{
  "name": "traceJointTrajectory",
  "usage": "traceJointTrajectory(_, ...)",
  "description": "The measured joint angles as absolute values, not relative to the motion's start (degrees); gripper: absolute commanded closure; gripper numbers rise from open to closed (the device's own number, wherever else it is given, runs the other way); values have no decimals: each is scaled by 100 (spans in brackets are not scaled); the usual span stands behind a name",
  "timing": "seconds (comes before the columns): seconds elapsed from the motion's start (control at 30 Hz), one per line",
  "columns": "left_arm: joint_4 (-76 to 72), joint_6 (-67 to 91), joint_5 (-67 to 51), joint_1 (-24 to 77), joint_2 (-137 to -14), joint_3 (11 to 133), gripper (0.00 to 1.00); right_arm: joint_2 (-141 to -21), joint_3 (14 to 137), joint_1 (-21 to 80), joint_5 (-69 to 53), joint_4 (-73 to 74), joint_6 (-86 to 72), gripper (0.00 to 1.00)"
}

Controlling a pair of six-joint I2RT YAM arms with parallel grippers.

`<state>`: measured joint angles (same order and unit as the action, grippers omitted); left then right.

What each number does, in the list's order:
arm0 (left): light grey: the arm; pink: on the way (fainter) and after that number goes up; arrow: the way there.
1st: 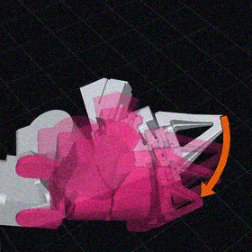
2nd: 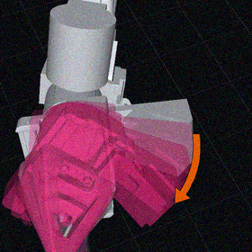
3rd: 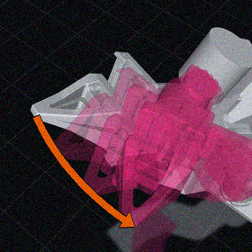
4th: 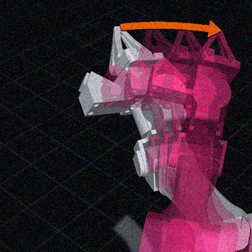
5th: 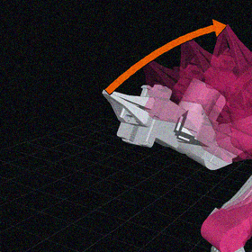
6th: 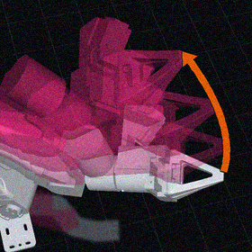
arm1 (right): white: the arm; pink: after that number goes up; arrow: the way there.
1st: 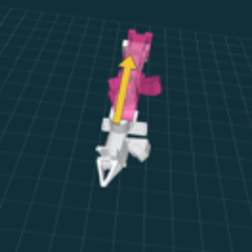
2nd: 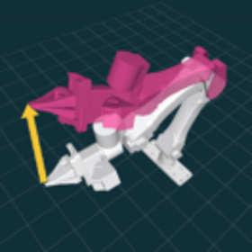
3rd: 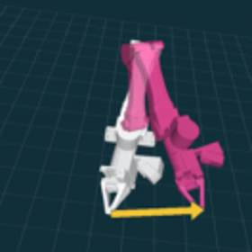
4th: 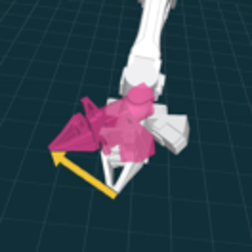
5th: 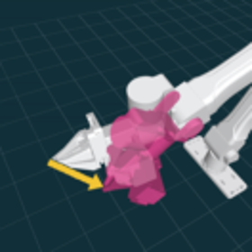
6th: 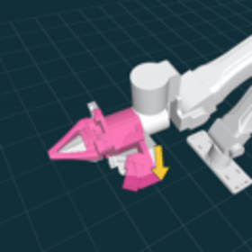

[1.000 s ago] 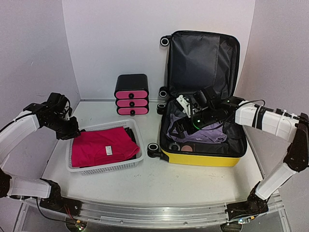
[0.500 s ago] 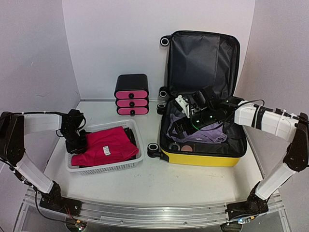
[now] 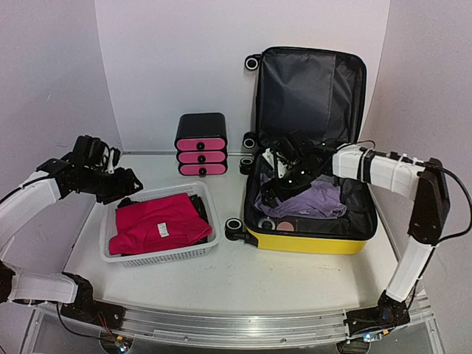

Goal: Open, take out, and arrange the luggage

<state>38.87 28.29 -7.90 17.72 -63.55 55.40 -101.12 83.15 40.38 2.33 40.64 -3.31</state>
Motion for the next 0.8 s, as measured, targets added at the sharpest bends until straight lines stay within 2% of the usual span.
traceJointTrajectory(0.2,3306,2681,-1544,1949,-6425,5957,25,-10995,8656,3662,71,3905,-897,8)
traceJointTrajectory(0.3,2904,2700,-1837,2163,-6820,5986,25,-11330,8729,3588,-69,3693,-1271,15)
traceJointTrajectory(0.5,2471,2700,-2268,2349,-7872,6298,25,-11609,8768,3636,-287,3024,-1806,23)
traceJointTrajectory(0.63,2329,2707,-2421,2353,-8114,6401,25,-11705,8774,3656,-270,2670,-2099,24)
traceJointTrajectory(0.8,2180,2746,-2576,2359,-8221,6453,25,-12070,8866,3669,-180,2451,-2265,37)
